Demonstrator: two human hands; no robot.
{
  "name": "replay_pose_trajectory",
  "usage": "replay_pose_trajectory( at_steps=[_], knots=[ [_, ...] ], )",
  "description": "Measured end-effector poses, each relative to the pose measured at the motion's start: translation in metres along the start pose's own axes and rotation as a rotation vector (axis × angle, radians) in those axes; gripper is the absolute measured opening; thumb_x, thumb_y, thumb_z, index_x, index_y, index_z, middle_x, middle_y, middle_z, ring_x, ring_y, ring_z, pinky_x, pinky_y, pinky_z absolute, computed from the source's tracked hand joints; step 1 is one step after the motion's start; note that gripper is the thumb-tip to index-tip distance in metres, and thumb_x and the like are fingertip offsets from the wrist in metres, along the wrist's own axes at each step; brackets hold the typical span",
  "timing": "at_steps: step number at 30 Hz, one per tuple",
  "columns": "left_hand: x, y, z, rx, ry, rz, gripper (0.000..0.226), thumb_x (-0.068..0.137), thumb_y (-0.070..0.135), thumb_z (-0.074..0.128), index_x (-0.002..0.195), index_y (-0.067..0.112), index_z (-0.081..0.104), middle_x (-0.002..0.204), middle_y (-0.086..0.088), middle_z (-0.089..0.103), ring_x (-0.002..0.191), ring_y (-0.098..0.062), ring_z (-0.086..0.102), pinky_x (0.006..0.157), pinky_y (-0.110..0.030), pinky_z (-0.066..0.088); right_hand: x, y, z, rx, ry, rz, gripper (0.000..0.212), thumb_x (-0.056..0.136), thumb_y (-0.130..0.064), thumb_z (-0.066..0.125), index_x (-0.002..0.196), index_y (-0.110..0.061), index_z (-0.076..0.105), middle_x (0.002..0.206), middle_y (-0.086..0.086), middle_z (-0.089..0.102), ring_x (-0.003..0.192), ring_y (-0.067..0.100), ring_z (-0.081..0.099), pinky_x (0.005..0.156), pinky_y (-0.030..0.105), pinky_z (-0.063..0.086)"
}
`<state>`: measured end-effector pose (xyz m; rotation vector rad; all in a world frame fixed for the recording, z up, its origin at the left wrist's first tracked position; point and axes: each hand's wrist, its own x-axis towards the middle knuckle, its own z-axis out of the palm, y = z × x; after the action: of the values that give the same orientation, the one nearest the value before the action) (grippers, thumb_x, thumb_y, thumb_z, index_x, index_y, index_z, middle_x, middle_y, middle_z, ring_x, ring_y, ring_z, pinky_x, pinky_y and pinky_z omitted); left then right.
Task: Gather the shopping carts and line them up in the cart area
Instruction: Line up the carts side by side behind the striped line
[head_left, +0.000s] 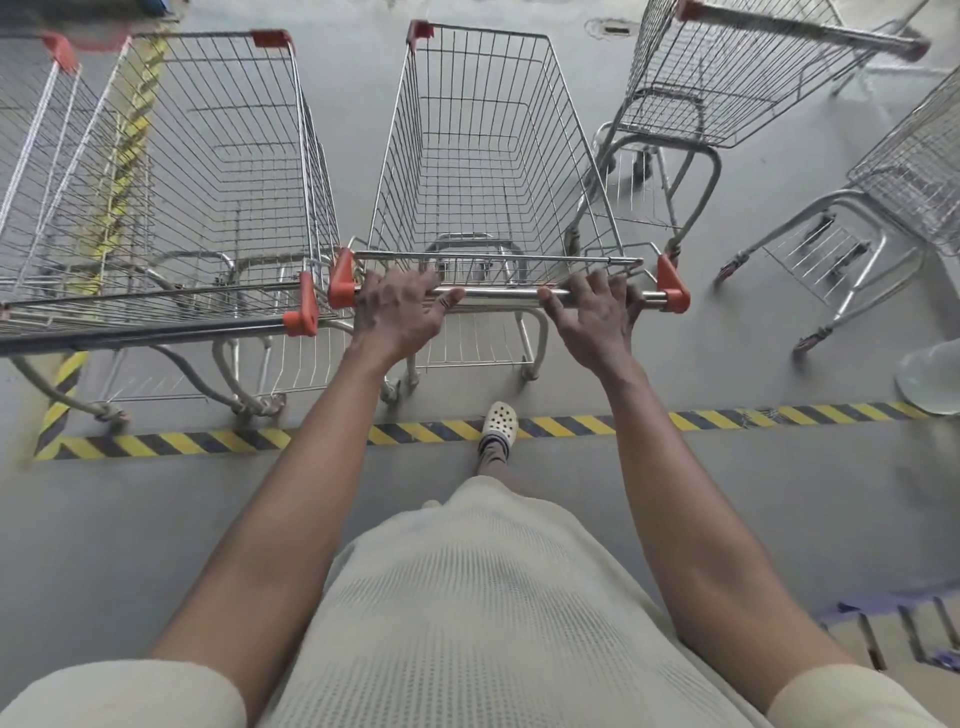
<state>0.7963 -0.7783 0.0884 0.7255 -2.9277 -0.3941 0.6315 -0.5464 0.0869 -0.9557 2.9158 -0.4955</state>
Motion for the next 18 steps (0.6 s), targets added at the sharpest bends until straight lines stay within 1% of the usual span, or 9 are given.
replay_pose_trajectory(
  at_steps=[2, 4, 7, 11, 14, 15, 18],
  knots=[
    [-0.004, -0.001, 0.002, -0.01, -0.003, -0.029, 0.067, 0.097, 0.077, 0.024, 0.099, 0.023, 0.063, 0.093, -0.005, 0.067, 0.083, -0.022, 0.053, 0.095, -0.047, 0.04, -0.005, 0.0, 0.0, 0.02, -0.007, 0.0, 0.054, 0.096, -0.073, 0.034, 0.107, -0.027, 0.061, 0.116, -0.003, 0.051, 0.121, 0.024, 0.038, 0.102, 0.042, 0.016],
    [-0.007, -0.003, 0.002, -0.01, -0.011, -0.035, 0.071, 0.095, 0.08, 0.022, 0.104, 0.024, 0.064, 0.092, -0.005, 0.067, 0.081, -0.019, 0.051, 0.094, -0.045, 0.04, -0.01, 0.0, -0.001, 0.032, -0.019, 0.003, 0.058, 0.094, -0.076, 0.03, 0.106, -0.028, 0.061, 0.116, -0.003, 0.051, 0.121, 0.023, 0.038, 0.102, 0.042, 0.016],
    [-0.012, -0.002, 0.001, -0.005, -0.02, -0.02, 0.068, 0.096, 0.078, 0.024, 0.103, 0.023, 0.064, 0.092, -0.005, 0.067, 0.08, -0.017, 0.047, 0.091, -0.043, 0.039, -0.015, -0.002, -0.003, 0.042, -0.02, 0.004, 0.06, 0.094, -0.076, 0.028, 0.107, -0.028, 0.061, 0.115, -0.003, 0.05, 0.12, 0.022, 0.037, 0.102, 0.042, 0.016],
    [-0.02, -0.001, -0.003, -0.026, -0.009, -0.02, 0.067, 0.097, 0.076, 0.031, 0.102, 0.02, 0.066, 0.093, -0.006, 0.068, 0.081, -0.016, 0.045, 0.093, -0.044, 0.039, -0.022, -0.004, -0.003, 0.058, -0.022, 0.004, 0.061, 0.093, -0.077, 0.028, 0.107, -0.028, 0.062, 0.114, -0.004, 0.05, 0.12, 0.022, 0.037, 0.103, 0.042, 0.017],
    [-0.025, 0.0, -0.005, -0.031, 0.01, -0.016, 0.059, 0.096, 0.076, 0.031, 0.086, 0.025, 0.059, 0.086, -0.005, 0.065, 0.078, -0.016, 0.045, 0.094, -0.043, 0.037, -0.027, -0.004, -0.002, 0.065, -0.011, 0.002, 0.055, 0.096, -0.074, 0.034, 0.106, -0.029, 0.063, 0.113, -0.005, 0.052, 0.122, 0.022, 0.039, 0.104, 0.044, 0.018],
    [-0.026, 0.0, -0.005, -0.03, 0.016, -0.018, 0.059, 0.096, 0.077, 0.03, 0.085, 0.026, 0.058, 0.085, -0.005, 0.065, 0.078, -0.016, 0.046, 0.095, -0.043, 0.037, -0.028, -0.004, -0.002, 0.063, -0.006, 0.0, 0.053, 0.096, -0.074, 0.036, 0.106, -0.029, 0.064, 0.113, -0.006, 0.052, 0.122, 0.022, 0.039, 0.104, 0.044, 0.018],
    [-0.029, -0.001, -0.003, -0.036, 0.022, -0.034, 0.071, 0.095, 0.079, 0.029, 0.094, 0.019, 0.066, 0.087, -0.005, 0.067, 0.079, -0.016, 0.046, 0.097, -0.044, 0.038, -0.031, -0.005, -0.003, 0.06, 0.001, 0.0, 0.05, 0.097, -0.073, 0.038, 0.104, -0.03, 0.063, 0.109, -0.009, 0.051, 0.121, 0.021, 0.04, 0.103, 0.043, 0.018]
  ],
)
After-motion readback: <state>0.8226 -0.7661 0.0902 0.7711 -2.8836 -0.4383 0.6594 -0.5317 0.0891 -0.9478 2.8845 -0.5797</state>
